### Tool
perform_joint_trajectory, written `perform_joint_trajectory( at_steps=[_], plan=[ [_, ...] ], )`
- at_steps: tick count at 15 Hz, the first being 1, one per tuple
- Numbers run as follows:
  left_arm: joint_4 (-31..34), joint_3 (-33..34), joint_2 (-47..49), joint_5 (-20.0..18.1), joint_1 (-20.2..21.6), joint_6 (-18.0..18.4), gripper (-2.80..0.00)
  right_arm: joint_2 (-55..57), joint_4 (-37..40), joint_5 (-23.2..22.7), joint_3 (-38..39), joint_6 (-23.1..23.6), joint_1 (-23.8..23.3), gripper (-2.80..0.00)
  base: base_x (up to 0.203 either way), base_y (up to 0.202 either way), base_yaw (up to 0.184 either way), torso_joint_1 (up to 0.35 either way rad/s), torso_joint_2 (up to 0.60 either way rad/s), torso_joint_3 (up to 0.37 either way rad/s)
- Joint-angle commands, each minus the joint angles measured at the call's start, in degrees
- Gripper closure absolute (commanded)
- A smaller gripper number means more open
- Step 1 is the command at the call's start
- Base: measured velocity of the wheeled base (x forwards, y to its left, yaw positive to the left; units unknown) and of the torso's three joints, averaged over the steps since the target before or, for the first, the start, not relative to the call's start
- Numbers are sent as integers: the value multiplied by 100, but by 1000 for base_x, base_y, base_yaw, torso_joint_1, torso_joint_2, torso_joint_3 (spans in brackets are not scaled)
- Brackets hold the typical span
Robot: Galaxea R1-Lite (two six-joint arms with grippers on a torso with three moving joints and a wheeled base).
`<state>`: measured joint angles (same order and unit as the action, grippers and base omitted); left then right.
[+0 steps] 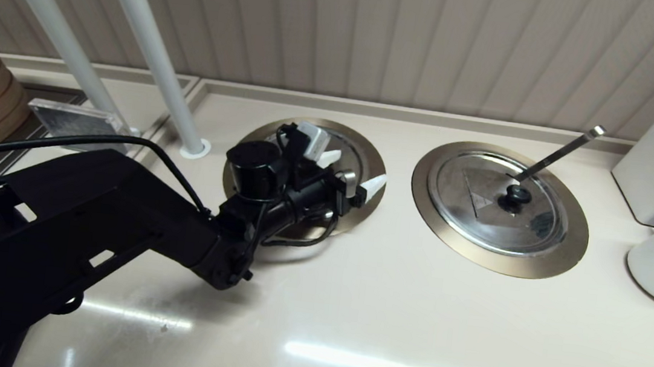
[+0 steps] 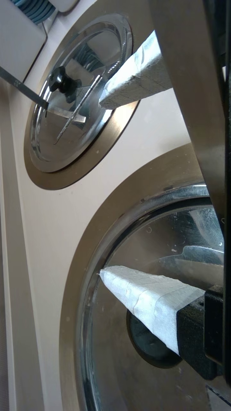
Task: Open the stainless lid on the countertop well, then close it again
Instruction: Put the spoon in the groove
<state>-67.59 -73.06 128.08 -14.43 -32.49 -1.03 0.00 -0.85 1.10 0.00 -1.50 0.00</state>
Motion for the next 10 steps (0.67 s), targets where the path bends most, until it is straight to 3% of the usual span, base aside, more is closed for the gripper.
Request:
perform_joint_trajectory(
  at_steps=[1,10],
  plan=[
    [92,-327,100,-7,-24,-3,-280,0,-3,5,26,1,0,0,0,0,0,0,0,0],
    [942,-1637,640,134,-197,-3,-280,0,-3,5,26,1,0,0,0,0,0,0,0,0]
  ],
)
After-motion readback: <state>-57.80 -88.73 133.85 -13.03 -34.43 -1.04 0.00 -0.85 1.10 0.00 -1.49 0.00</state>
